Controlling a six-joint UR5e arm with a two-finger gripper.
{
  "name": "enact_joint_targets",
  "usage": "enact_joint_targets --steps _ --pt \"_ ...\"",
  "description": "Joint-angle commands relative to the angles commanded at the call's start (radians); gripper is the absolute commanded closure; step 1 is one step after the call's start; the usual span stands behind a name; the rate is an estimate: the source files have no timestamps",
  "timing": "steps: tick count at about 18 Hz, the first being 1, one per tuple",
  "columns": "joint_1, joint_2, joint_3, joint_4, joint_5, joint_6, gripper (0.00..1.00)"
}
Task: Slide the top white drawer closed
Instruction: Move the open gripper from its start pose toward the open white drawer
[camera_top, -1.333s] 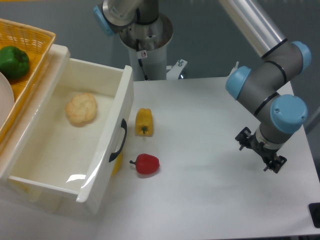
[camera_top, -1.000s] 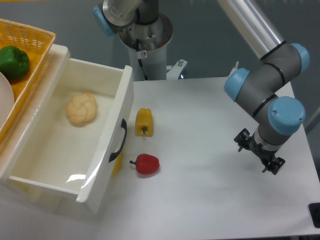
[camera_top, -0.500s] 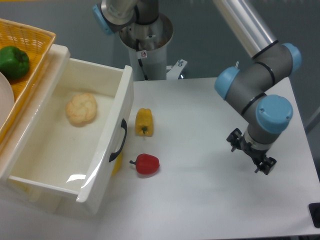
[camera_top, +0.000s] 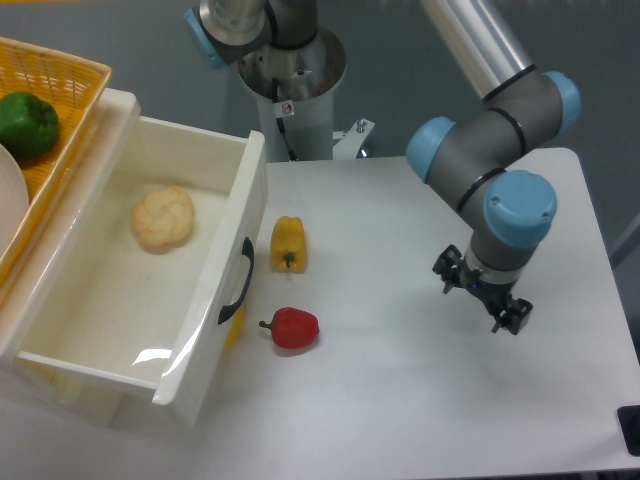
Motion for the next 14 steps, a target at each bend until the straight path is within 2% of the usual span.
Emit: enact_joint_targets --steps 3,8,10,11,14 --pt "-0.009 -0.003 -0.006 0.0 -0.06 -0.216 0.01" --pt "-0.02 0.029 -0.034 0.003 -0.239 -0.416 0.37" --pt "-0.023 0.046 -0.04 0.003 -0.282 -0.491 0.44" --pt "-0.031 0.057 -0.04 0.003 -0.294 -0.513 0.47" --pt "-0.055 0.067 -0.043 -0.005 -0.356 -0.536 0.48"
